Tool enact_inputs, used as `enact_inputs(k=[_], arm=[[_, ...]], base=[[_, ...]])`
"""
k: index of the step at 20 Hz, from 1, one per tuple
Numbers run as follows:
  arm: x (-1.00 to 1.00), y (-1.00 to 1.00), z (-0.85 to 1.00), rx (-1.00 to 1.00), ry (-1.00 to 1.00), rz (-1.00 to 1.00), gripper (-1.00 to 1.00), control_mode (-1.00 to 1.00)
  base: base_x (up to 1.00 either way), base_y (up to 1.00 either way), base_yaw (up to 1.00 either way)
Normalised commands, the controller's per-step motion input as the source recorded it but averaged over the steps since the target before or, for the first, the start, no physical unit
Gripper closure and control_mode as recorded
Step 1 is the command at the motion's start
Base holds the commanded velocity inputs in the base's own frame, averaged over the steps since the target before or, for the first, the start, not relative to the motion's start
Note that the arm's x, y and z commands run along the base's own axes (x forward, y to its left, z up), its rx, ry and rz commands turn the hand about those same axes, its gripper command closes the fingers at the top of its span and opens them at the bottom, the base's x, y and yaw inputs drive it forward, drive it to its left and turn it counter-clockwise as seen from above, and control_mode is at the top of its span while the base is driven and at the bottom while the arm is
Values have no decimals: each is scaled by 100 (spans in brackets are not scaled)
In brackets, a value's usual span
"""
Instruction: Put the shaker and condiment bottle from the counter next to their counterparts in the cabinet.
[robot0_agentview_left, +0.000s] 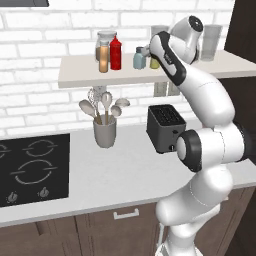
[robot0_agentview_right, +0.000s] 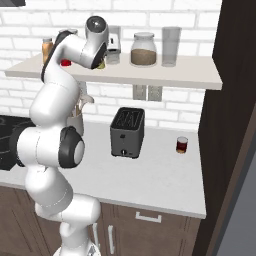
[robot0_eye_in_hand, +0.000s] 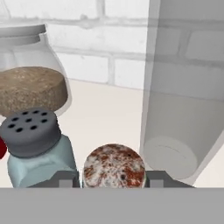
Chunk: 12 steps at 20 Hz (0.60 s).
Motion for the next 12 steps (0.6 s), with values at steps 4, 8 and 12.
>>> enact_inputs(k=[4,8,12], arm=[[0,-1,-29,0,0,11,-100,-100],[0,-4,-27,0,0,11,-100,-100],[0,-5,-20,0,0,10,-100,-100]], base=[[0,0,0],[0,0,0],[0,0,0]])
